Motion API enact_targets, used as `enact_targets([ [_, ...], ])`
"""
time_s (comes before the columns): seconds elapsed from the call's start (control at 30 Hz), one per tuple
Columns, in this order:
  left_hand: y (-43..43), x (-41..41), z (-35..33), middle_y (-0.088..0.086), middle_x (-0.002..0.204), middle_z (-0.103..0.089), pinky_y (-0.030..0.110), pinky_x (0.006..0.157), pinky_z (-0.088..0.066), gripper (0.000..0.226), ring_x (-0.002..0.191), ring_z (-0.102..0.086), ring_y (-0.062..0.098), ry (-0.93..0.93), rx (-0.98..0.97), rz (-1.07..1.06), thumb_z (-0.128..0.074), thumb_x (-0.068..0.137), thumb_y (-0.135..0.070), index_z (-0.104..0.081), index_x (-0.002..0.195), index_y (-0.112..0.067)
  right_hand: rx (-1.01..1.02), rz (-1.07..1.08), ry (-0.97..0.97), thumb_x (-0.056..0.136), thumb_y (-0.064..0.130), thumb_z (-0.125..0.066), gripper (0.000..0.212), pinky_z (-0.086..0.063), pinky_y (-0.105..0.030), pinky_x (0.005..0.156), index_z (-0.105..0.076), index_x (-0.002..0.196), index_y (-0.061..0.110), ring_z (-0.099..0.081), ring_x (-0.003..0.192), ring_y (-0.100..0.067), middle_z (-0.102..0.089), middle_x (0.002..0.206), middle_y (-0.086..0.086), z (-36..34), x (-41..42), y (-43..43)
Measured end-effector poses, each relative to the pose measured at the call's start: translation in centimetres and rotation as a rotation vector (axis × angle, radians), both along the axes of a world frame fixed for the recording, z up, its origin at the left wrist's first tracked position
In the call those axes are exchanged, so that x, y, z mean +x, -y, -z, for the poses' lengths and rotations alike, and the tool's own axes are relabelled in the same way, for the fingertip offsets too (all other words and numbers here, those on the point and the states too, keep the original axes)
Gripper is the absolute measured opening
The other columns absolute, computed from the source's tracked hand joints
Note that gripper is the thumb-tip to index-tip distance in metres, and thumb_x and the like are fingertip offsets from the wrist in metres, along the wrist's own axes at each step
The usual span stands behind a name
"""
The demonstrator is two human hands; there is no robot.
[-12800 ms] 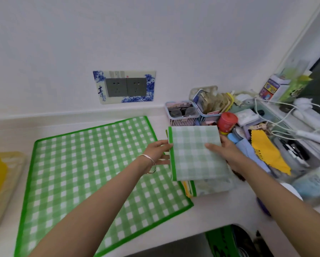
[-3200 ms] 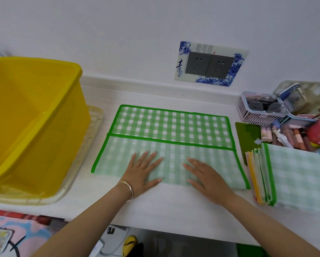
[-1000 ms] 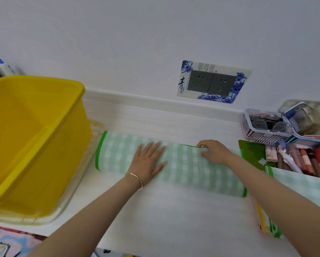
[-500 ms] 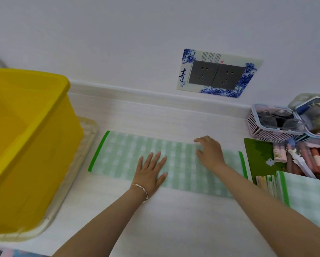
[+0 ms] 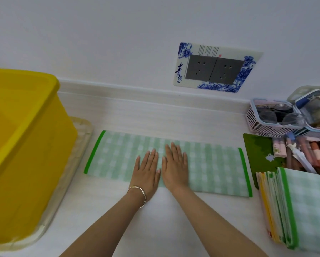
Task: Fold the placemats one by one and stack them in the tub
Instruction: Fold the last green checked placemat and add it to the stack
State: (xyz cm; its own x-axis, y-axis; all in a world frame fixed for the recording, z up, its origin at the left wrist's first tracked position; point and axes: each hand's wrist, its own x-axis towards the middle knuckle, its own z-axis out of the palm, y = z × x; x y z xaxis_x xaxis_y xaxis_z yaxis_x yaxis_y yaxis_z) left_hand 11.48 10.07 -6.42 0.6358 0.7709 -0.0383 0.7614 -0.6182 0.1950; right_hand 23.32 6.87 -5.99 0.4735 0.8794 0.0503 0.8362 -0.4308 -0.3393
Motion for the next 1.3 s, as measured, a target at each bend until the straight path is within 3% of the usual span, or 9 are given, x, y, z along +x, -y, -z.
enact_targets([
  [0.17,0.1,0.0,-0.2,0.007,0.147,-0.038,0.039,0.11,-0.008,0.056,0.134,-0.038,0.023,0.027,0.017,-0.002,-0.017,0.097,-0.036,-0.038,0.14,-0.007,0.004,-0.001,0.024,0.093,0.039,-0.026,0.053,-0.01,-0.037,0.112,-0.049,0.137,0.02,-0.036,0.136,-0.023,-0.042,0.146,-0.005,0.0,1.2,1.5],
  [0.27,0.2,-0.1,-0.2,0.005,0.15,-0.032,0.04,0.111,-0.005,0.066,0.138,-0.03,0.022,0.013,0.005,-0.012,-0.008,0.097,-0.049,-0.033,0.143,-0.008,0.006,-0.026,0.029,0.093,0.042,-0.023,0.055,-0.006,-0.034,0.113,-0.043,0.14,0.022,-0.031,0.139,-0.022,-0.037,0.149,-0.004,0.2,2.9,3.0],
  [0.37,0.3,0.1,-0.5,0.0,0.156,-0.008,0.042,0.112,0.006,0.088,0.143,-0.004,0.02,0.002,0.008,-0.001,0.006,0.085,-0.069,-0.014,0.149,-0.013,0.024,0.006,0.05,0.092,0.045,-0.023,0.057,-0.009,-0.034,0.112,-0.045,0.139,0.021,-0.034,0.138,-0.023,-0.038,0.148,-0.003,0.0,5.3,4.6],
  [0.5,0.4,0.0,-1.0,-0.007,0.156,0.011,0.043,0.111,0.019,0.097,0.14,0.02,0.016,-0.021,-0.011,-0.007,0.024,0.071,-0.074,0.005,0.149,-0.019,-0.045,0.042,0.037,0.086,0.054,-0.003,0.07,0.003,-0.031,0.116,-0.022,0.148,0.028,-0.008,0.145,-0.014,-0.014,0.157,0.004,-0.3,8.9,6.9],
  [0.7,0.5,0.0,-1.1,-0.008,0.155,0.015,0.042,0.109,0.022,0.095,0.14,0.022,0.014,-0.032,-0.023,-0.019,0.027,0.07,-0.071,0.009,0.148,-0.021,-0.074,0.141,0.046,0.086,0.058,-0.001,0.072,-0.001,-0.035,0.118,-0.019,0.149,0.028,-0.004,0.145,-0.014,-0.012,0.158,0.003,-0.7,13.2,10.1],
  [0.87,0.5,0.0,-0.9,-0.009,0.153,0.016,0.041,0.108,0.024,0.089,0.137,0.023,0.013,-0.005,-0.035,-0.021,0.028,0.072,-0.067,0.012,0.147,-0.021,-0.141,0.184,0.044,0.094,0.047,-0.008,0.06,0.009,-0.037,0.116,-0.012,0.15,0.026,0.002,0.146,-0.015,-0.005,0.159,0.001,-1.1,13.6,10.0],
  [1.07,0.5,0.2,-0.7,-0.008,0.154,0.014,0.042,0.11,0.021,0.082,0.14,0.019,0.012,0.024,-0.035,-0.028,0.027,0.078,-0.059,0.01,0.147,-0.019,0.049,0.139,-0.1,0.084,0.052,-0.003,0.076,0.004,-0.039,0.115,-0.032,0.145,0.018,-0.011,0.145,-0.02,-0.019,0.156,-0.005,-1.2,6.0,5.6],
  [1.2,0.5,0.1,-1.0,-0.006,0.156,0.012,0.045,0.113,0.014,0.075,0.144,0.013,0.016,-0.01,-0.029,-0.034,0.018,0.08,-0.046,0.007,0.149,-0.019,0.041,0.029,-0.113,0.082,0.048,0.001,0.077,0.008,-0.037,0.115,-0.031,0.146,0.02,-0.009,0.146,-0.019,-0.018,0.156,-0.002,-1.1,0.7,2.2],
  [1.3,0.5,0.2,-1.0,-0.005,0.156,0.013,0.045,0.114,0.013,0.076,0.144,0.013,0.015,-0.038,-0.022,-0.041,0.021,0.077,-0.042,0.01,0.149,-0.019,0.04,0.015,-0.027,0.089,0.04,-0.007,0.066,-0.008,-0.044,0.115,-0.04,0.141,0.017,-0.023,0.142,-0.024,-0.03,0.152,-0.006,-0.4,-0.5,1.7],
])
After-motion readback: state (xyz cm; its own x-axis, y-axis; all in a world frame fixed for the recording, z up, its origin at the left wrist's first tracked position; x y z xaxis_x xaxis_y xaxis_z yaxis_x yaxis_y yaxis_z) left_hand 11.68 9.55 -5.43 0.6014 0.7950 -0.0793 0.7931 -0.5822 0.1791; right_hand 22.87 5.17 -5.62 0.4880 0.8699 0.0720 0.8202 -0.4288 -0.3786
